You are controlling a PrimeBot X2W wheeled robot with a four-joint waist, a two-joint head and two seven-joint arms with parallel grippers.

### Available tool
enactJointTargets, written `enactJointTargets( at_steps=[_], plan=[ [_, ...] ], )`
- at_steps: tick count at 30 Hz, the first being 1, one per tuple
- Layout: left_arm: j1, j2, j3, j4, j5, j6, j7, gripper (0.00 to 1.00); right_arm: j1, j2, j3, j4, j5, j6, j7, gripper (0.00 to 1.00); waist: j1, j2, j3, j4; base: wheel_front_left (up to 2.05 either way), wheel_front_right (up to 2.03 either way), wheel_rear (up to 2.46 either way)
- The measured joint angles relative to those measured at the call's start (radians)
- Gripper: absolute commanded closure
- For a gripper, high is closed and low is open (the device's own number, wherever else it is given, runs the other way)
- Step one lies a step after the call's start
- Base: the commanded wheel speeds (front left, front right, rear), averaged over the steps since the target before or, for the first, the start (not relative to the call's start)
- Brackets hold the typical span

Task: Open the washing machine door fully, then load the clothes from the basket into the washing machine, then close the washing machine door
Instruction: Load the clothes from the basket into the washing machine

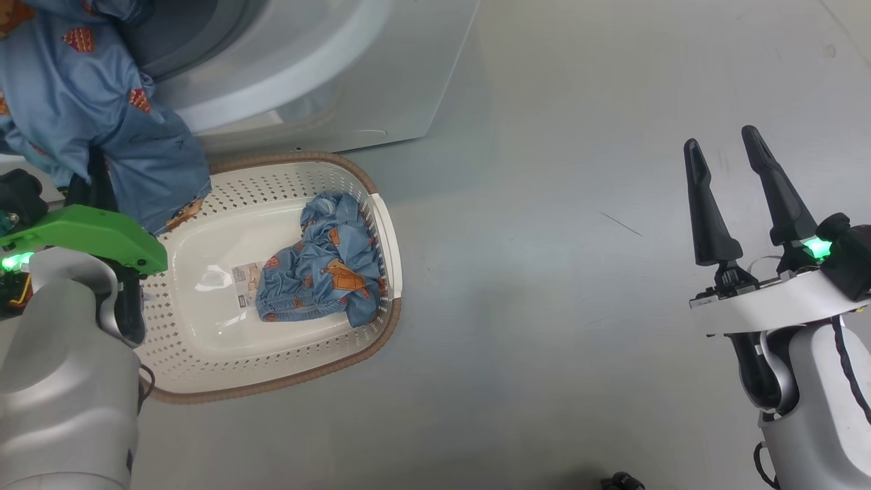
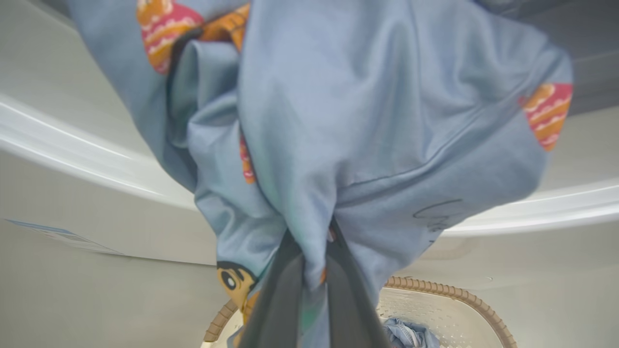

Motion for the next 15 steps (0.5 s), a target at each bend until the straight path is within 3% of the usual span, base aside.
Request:
enactJointTargets(
  at_steps=[15],
  plan=[
    [-0.001,-0.019,-0.016,-0.055,-0.002,-0.008,-0.017,1.0,-0.003,0.001,-0.008,0.0,0.0,0.0,0.0,0.0,0.0,0.0,-0.012,0.026,0.0,0.0,0.0]
  ],
)
